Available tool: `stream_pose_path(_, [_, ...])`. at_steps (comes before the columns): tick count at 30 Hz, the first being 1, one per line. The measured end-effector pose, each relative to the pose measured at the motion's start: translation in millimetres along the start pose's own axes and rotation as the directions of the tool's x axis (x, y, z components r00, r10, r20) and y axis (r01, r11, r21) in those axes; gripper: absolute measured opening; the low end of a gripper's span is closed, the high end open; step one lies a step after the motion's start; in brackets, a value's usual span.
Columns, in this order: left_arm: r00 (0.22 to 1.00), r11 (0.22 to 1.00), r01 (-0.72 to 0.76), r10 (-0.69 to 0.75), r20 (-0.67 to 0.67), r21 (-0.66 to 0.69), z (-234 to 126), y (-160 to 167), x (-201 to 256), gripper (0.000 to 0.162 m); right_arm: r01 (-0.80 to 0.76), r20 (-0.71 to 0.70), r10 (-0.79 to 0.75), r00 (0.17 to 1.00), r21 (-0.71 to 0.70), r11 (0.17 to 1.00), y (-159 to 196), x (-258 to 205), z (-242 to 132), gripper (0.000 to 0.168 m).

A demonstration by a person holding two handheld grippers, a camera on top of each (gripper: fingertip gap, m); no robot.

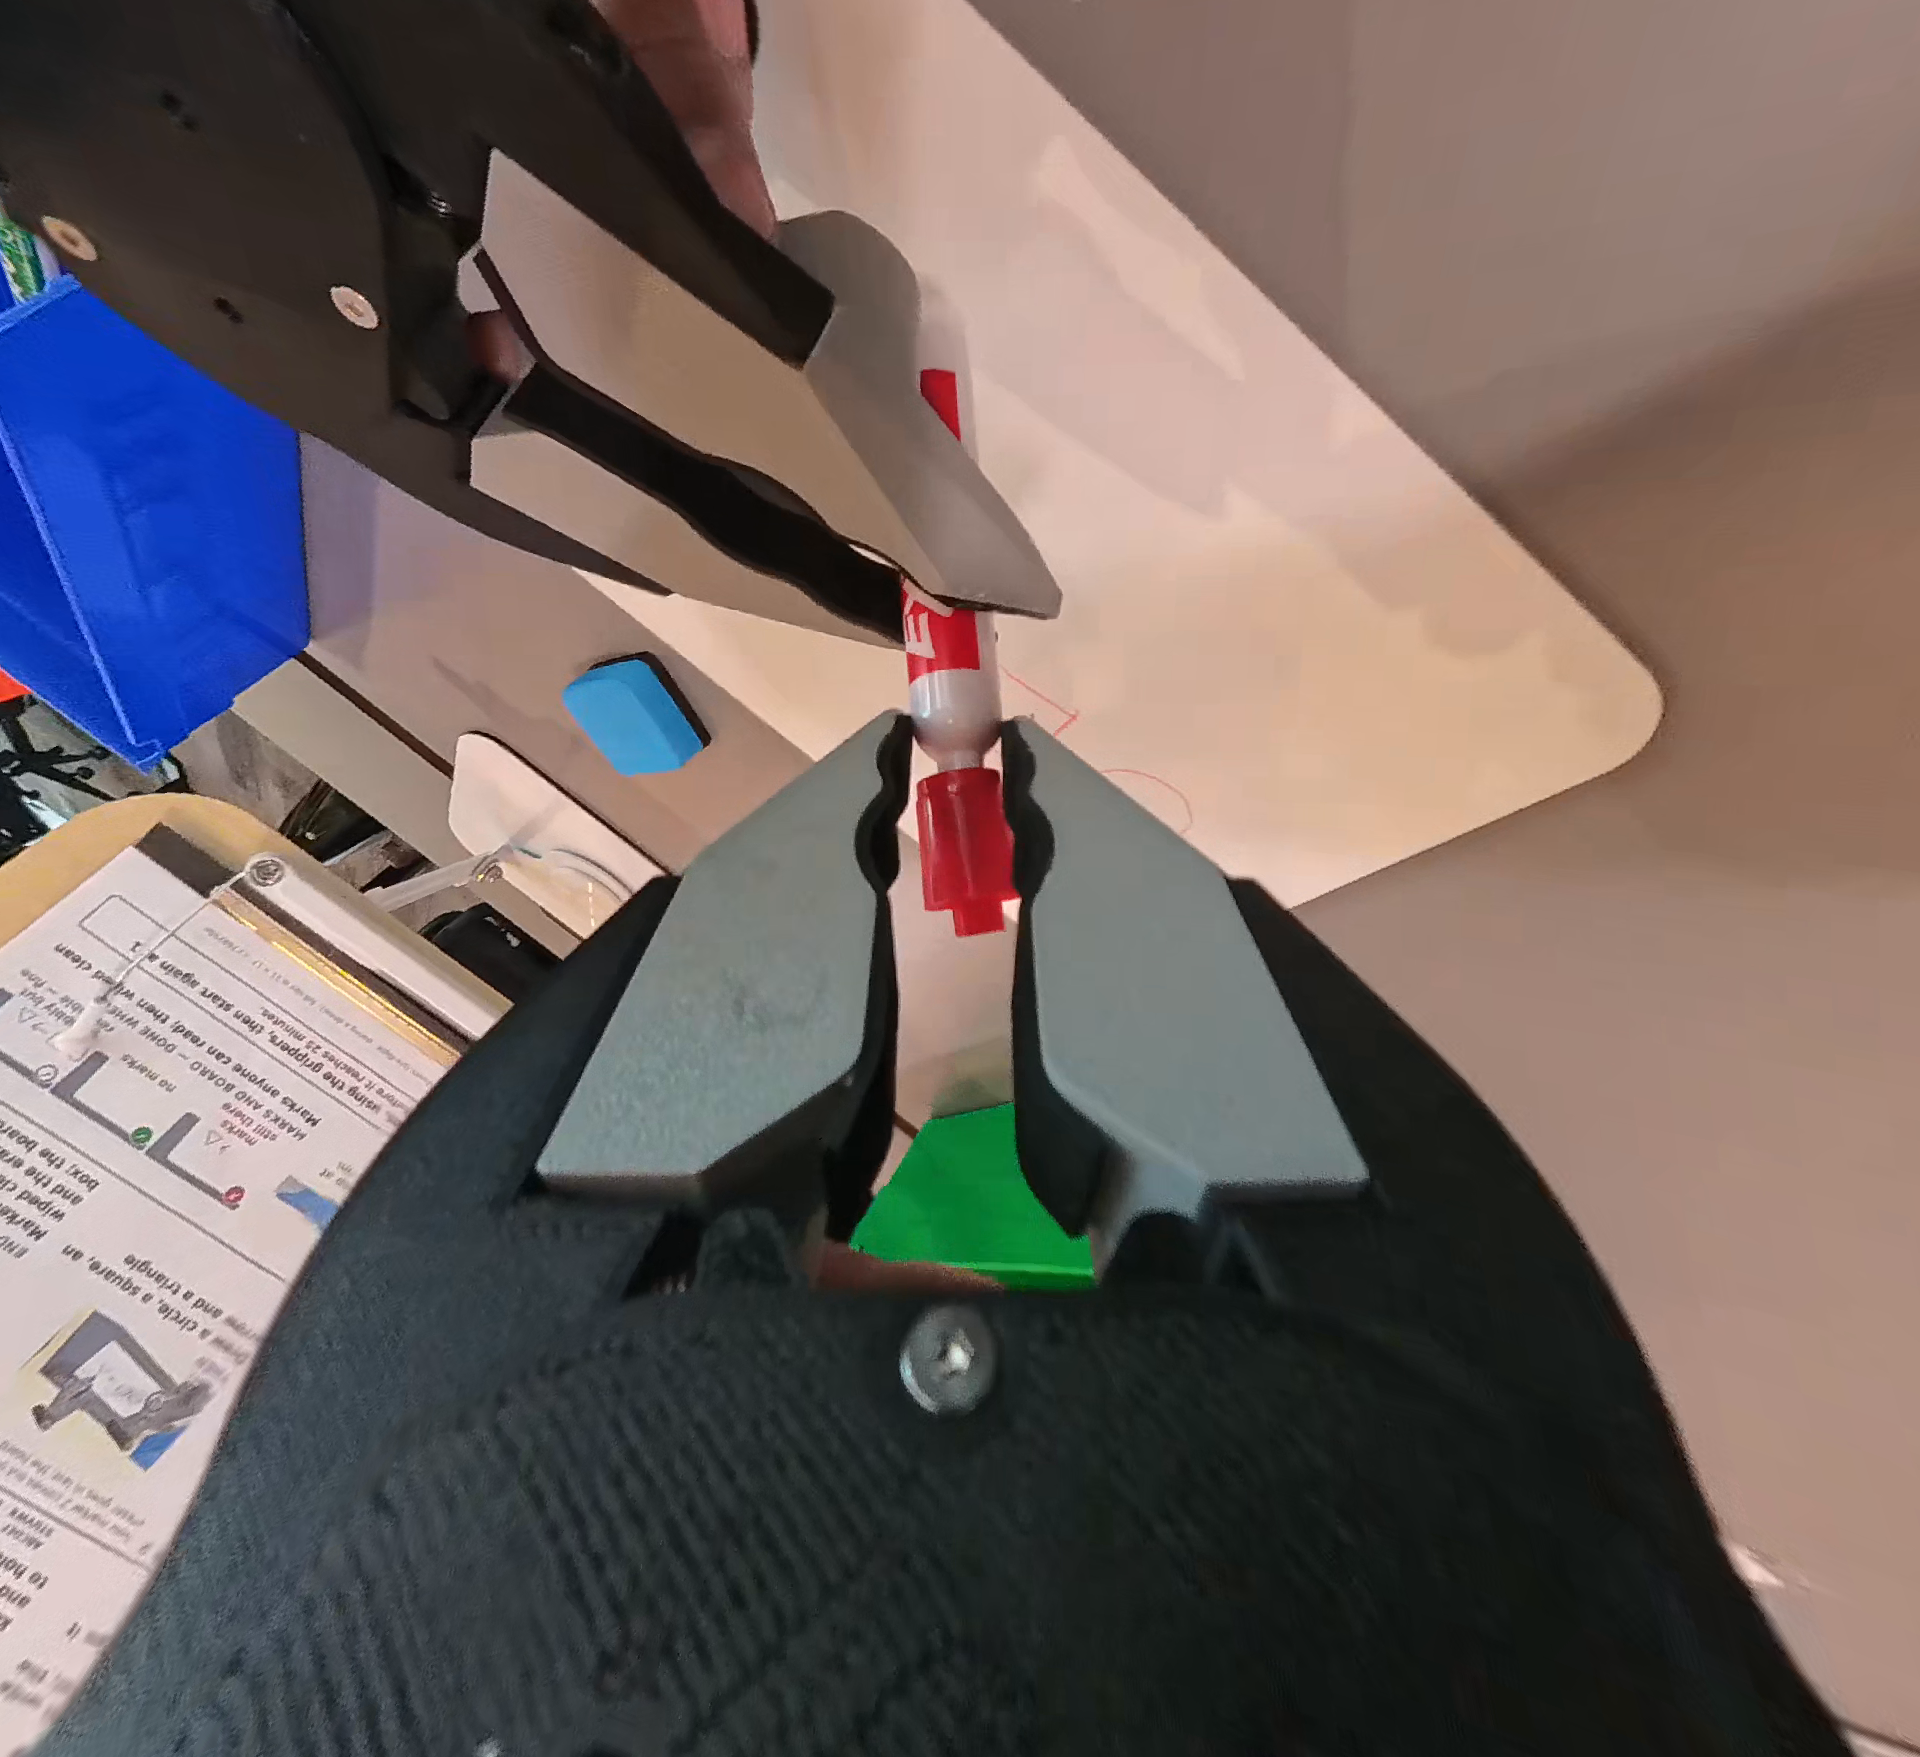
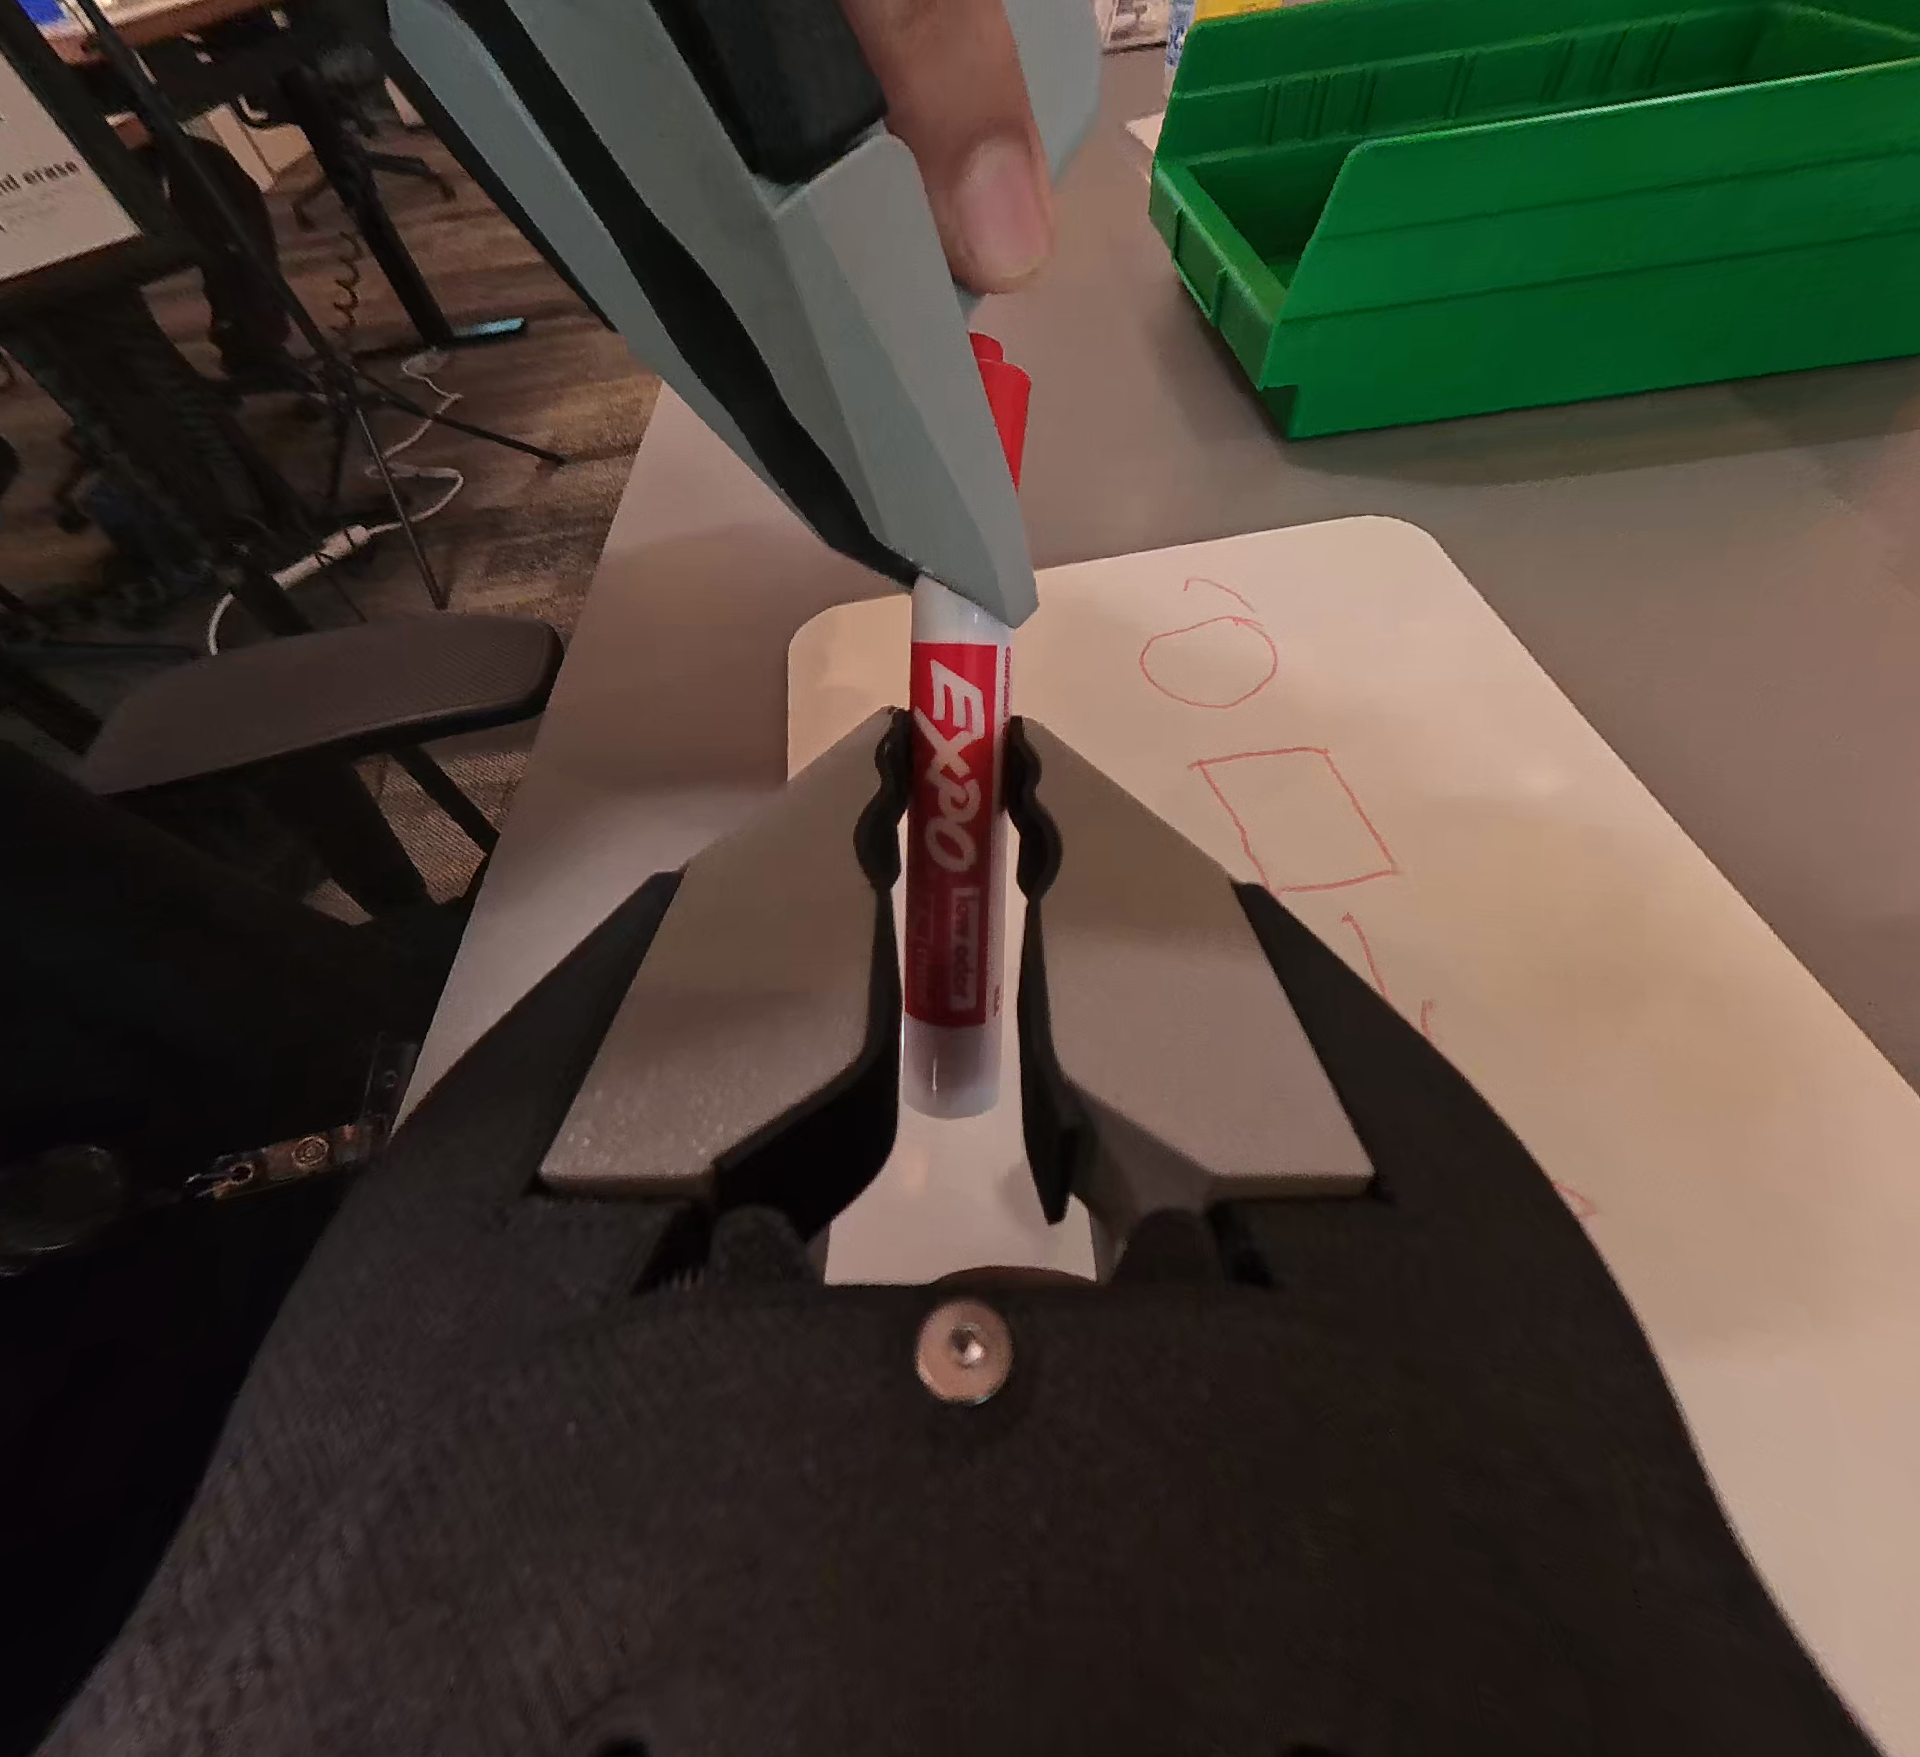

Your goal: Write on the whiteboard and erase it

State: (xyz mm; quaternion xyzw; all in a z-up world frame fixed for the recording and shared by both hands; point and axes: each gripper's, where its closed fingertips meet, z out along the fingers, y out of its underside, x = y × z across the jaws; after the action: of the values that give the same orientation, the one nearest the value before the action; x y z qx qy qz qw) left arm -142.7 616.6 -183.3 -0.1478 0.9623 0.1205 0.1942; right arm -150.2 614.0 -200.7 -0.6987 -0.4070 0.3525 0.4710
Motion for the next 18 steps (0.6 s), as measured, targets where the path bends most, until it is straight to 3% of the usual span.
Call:
stream_pose_path(10, [0.997,0.993,-0.067,0.063,-0.044,-0.095,-20,9,-29,0.022,-0.006,-0.001,0.007,1.000,0.225,0.974,-35,2,-24,0.015])
stream_pose_path(14, [0.998,0.989,-0.064,0.064,-0.007,-0.130,-35,13,-46,0.029,0.005,-0.010,-0.002,1.000,0.253,0.968,-41,0,-32,0.015])
stream_pose_path(18, [0.999,0.995,-0.027,0.029,0.024,-0.094,-48,8,-50,0.025,0.009,-0.015,-0.005,1.000,0.281,0.960,-46,-1,-38,0.015])
